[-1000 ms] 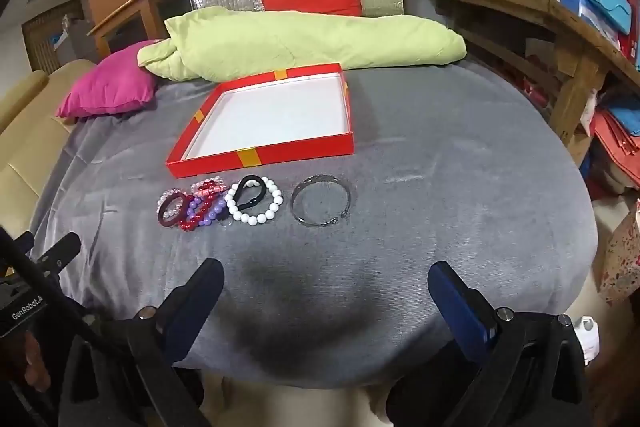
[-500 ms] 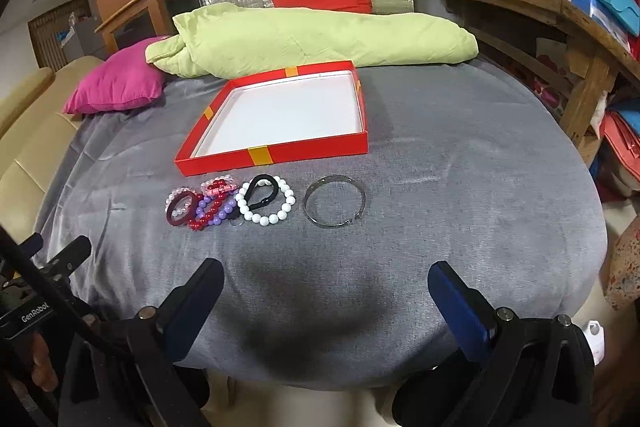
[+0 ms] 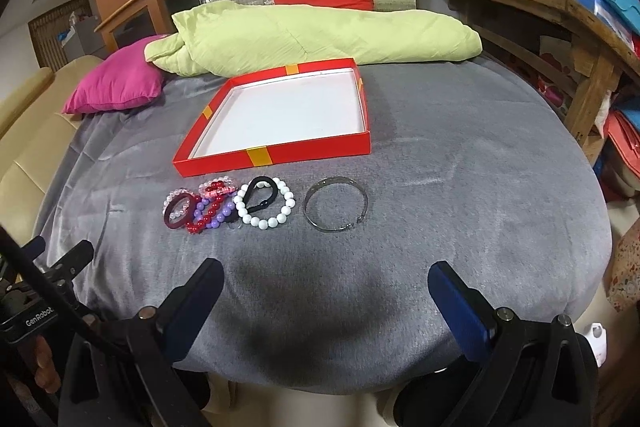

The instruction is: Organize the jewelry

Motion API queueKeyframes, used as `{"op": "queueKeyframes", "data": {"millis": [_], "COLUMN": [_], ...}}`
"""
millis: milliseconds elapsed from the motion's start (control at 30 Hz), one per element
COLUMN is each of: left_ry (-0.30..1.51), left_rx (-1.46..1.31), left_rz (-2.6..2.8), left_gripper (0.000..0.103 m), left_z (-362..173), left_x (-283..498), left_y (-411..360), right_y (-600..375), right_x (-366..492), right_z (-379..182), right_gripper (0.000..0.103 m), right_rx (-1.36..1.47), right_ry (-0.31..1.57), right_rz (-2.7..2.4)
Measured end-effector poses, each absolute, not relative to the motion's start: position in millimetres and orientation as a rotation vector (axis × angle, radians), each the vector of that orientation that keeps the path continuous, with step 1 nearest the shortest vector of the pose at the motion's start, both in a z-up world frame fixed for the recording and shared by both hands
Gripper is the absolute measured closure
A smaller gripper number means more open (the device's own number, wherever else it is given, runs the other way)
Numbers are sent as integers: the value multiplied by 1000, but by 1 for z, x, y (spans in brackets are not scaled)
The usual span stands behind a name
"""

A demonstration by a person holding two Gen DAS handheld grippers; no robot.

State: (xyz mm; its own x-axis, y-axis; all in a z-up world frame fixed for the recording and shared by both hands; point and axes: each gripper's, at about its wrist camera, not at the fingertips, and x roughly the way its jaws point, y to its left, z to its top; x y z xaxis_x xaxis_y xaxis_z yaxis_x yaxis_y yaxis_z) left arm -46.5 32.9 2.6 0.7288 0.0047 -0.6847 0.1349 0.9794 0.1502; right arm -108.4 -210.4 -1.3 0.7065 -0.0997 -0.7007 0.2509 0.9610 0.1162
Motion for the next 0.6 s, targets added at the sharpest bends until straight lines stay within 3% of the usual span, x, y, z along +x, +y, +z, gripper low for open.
{"op": "queueKeyframes", "data": {"millis": [600], "left_ry": [762], "left_rx": [199], "left_rz": [-67], "left_gripper": [0], "left_z": [-3], "left_x": [-32], "left_y": [31], "right_y": [-205], "right_x": [-81], "right_z": [1], "right_gripper": [0], "right_rx": [152], "right_ry": [794], "right_rz": [-192]}}
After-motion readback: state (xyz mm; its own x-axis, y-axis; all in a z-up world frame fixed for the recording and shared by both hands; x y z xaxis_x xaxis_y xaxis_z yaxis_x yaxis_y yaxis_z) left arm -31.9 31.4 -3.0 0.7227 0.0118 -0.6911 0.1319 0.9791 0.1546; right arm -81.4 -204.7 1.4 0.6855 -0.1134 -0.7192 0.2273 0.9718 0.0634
